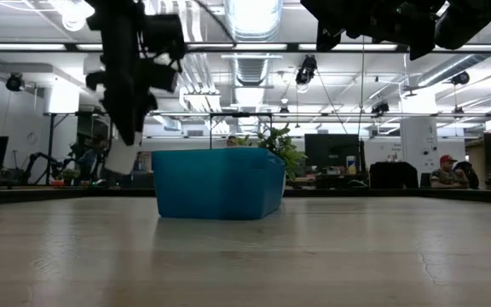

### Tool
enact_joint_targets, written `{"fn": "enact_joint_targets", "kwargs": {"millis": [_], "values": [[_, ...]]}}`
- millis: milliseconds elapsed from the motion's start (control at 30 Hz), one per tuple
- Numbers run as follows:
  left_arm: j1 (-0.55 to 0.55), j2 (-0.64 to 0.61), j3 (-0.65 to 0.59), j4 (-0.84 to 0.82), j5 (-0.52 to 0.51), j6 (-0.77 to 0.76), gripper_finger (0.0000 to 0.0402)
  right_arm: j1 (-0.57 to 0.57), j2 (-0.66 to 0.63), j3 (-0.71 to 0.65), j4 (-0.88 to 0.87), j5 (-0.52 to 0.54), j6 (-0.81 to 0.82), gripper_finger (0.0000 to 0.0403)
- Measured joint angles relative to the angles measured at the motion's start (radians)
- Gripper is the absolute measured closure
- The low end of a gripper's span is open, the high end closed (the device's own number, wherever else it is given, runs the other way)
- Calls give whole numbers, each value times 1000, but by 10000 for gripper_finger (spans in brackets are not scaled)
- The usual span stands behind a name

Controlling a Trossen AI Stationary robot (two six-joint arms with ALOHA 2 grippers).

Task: Pick and place pill bottles into a basket
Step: Put the white medicine bottle into the blue bin

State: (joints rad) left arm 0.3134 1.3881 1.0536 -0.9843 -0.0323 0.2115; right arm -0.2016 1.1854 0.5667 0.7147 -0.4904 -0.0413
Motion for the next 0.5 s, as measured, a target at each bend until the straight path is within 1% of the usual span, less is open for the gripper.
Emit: {"fn": "enact_joint_targets", "kwargs": {"millis": [200, 400, 500], "values": [[-90, -22, 80, -2, 33, -42, 260, 0, 0, 0, 0, 0, 1, 394], [-204, -29, 143, -2, 61, -84, 260, 0, 0, 0, 0, 0, 1, 394], [-261, -29, 164, 24, 67, -101, 260, 0, 0, 0, 1, 0, 1, 394]]}}
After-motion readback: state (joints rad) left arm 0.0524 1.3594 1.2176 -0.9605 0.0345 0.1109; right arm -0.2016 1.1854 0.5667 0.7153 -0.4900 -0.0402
